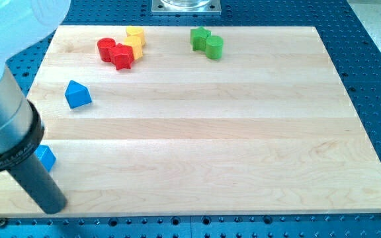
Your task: Push the blue cube diagonally right below the blue triangle
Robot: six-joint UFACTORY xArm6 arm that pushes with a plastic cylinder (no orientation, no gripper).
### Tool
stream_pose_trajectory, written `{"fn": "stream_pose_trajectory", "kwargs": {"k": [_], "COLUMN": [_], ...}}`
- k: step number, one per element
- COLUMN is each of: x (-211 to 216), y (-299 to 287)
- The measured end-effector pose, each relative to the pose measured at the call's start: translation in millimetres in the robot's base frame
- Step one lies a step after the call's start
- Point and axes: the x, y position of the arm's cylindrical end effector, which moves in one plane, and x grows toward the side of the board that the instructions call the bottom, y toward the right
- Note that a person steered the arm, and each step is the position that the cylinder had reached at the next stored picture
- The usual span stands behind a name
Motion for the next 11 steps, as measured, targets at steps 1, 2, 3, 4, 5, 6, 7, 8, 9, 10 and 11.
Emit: {"fn": "stream_pose_trajectory", "kwargs": {"k": [1,2,3,4,5,6,7,8,9,10,11], "x": [1,1,0,0,-2,-1,-17,-43,-98,-121,-118], "y": [-1,-1,-32,-102,-112,-111,-73,-48,-40,-31,-19]}}
